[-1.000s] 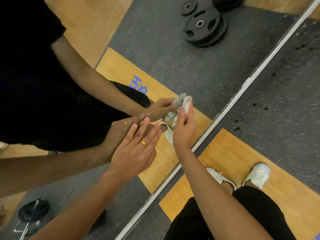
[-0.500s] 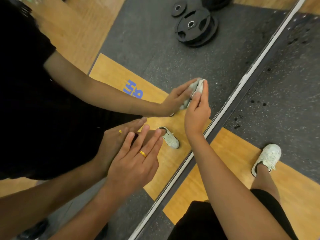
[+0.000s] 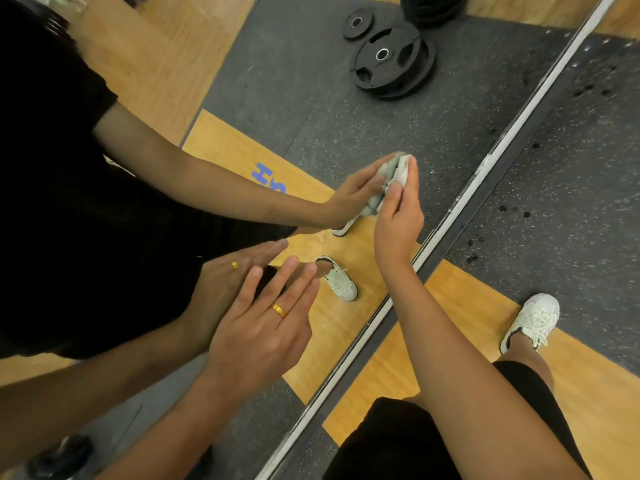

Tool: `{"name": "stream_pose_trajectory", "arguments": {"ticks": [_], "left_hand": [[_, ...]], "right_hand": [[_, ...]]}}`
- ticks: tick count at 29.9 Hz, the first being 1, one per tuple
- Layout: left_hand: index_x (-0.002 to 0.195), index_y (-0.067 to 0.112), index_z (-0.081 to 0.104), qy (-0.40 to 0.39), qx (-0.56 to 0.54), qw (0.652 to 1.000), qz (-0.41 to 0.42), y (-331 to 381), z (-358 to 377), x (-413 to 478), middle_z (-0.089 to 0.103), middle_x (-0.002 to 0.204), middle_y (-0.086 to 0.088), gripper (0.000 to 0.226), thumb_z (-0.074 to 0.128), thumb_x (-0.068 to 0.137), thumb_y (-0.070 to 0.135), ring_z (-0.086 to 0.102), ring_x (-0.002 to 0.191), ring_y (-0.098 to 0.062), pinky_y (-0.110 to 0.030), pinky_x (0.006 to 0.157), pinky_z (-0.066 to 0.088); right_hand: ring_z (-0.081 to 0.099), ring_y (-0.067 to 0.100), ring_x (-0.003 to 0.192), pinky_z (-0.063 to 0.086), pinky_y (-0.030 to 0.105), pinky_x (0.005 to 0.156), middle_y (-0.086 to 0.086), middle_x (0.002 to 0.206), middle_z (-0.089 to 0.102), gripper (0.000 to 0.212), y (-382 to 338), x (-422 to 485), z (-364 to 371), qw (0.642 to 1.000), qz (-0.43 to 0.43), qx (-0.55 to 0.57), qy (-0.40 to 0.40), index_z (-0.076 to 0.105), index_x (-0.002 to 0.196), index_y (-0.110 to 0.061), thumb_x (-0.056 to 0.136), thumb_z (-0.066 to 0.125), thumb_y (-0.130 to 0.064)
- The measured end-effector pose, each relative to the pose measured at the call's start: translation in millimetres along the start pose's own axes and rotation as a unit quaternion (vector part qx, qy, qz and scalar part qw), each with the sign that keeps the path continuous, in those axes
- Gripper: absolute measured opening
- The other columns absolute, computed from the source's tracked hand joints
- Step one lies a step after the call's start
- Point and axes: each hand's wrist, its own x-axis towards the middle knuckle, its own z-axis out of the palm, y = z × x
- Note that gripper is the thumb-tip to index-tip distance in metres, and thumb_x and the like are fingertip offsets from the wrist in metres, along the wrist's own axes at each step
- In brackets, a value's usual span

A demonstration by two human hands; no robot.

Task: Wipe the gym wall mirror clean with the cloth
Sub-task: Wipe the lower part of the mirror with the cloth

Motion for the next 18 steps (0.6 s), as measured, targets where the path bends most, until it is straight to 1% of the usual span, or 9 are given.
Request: {"name": "stream_pose_trajectory", "arguments": {"ticks": [1,3,4,6,8,12,15,17,18], "left_hand": [[0.132,0.008,0.067,-0.001,-0.016,1.000,-0.013,2,-1,1,0.056,0.147,-0.009,0.039,0.058,0.095,0.016,0.050,0.141,-0.028,-0.049,0.128,0.012],[0.129,0.006,0.070,-0.010,-0.057,0.998,-0.025,10,-2,6,0.056,0.146,-0.010,0.037,0.058,0.094,0.013,0.049,0.142,-0.029,-0.051,0.128,0.010],[0.129,0.005,0.069,-0.020,-0.077,0.997,-0.019,16,-4,10,0.055,0.146,-0.010,0.037,0.057,0.095,0.014,0.047,0.143,-0.029,-0.051,0.128,0.010],[0.132,0.004,0.066,-0.034,-0.101,0.994,0.004,26,-6,22,0.052,0.148,-0.011,0.039,0.054,0.097,0.016,0.042,0.146,-0.028,-0.050,0.129,0.010],[0.135,0.004,0.064,-0.033,-0.108,0.994,0.007,31,-7,44,0.052,0.150,-0.012,0.041,0.052,0.098,0.017,0.040,0.147,-0.027,-0.048,0.129,0.009],[0.137,0.002,0.062,0.006,-0.092,0.996,-0.018,25,2,104,0.056,0.149,-0.013,0.045,0.056,0.095,0.016,0.042,0.147,-0.028,-0.048,0.129,0.008],[0.134,0.002,0.065,0.012,-0.061,0.998,-0.011,12,18,130,0.059,0.146,-0.013,0.042,0.058,0.094,0.015,0.047,0.144,-0.029,-0.050,0.127,0.012],[0.134,0.004,0.066,-0.001,-0.024,1.000,0.016,8,26,132,0.059,0.146,-0.012,0.041,0.055,0.097,0.016,0.048,0.143,-0.028,-0.052,0.127,0.014],[0.134,0.005,0.066,-0.005,-0.011,1.000,0.028,8,28,131,0.059,0.147,-0.011,0.040,0.052,0.098,0.017,0.049,0.143,-0.027,-0.053,0.126,0.015]], "right_hand": [[0.056,0.007,0.129,0.046,0.019,0.104,-0.001,0.151,0.054,0.047,4,2,-1,1.000,0.011,-0.002,-0.002,0.039,0.158,-0.014,0.113,0.037,-0.026],[0.060,0.006,0.106,0.042,0.005,0.090,0.004,0.133,0.060,0.047,5,5,-2,1.000,0.024,-0.008,-0.008,0.039,0.158,-0.017,0.112,0.038,-0.027],[0.057,0.003,0.095,0.039,0.002,0.081,0.005,0.123,0.057,0.047,4,6,-3,0.999,0.033,-0.006,-0.012,0.040,0.158,-0.018,0.112,0.038,-0.028],[0.053,0.003,0.088,0.037,0.001,0.074,0.004,0.118,0.052,0.046,0,8,-5,0.999,0.047,0.001,-0.018,0.041,0.157,-0.018,0.112,0.039,-0.028],[0.053,0.000,0.089,0.038,0.001,0.074,0.006,0.118,0.054,0.046,-3,11,-7,0.998,0.053,-0.001,-0.022,0.042,0.157,-0.015,0.112,0.040,-0.028],[0.053,-0.013,0.092,0.035,0.000,0.078,0.006,0.115,0.059,0.045,-10,14,-15,0.999,0.047,0.005,-0.021,0.046,0.155,-0.012,0.112,0.043,-0.023],[0.049,-0.022,0.105,0.035,0.000,0.086,-0.009,0.118,0.056,0.041,-23,24,-24,0.999,0.025,0.031,-0.004,0.050,0.150,-0.007,0.110,0.047,-0.017],[0.053,-0.014,0.112,0.040,0.007,0.092,-0.020,0.122,0.055,0.040,-35,38,-27,0.998,0.014,0.060,0.023,0.052,0.148,-0.008,0.109,0.051,-0.017],[0.056,-0.006,0.117,0.044,0.014,0.095,-0.018,0.127,0.057,0.040,-41,46,-28,0.996,0.007,0.077,0.033,0.052,0.146,-0.009,0.108,0.052,-0.018]]}}
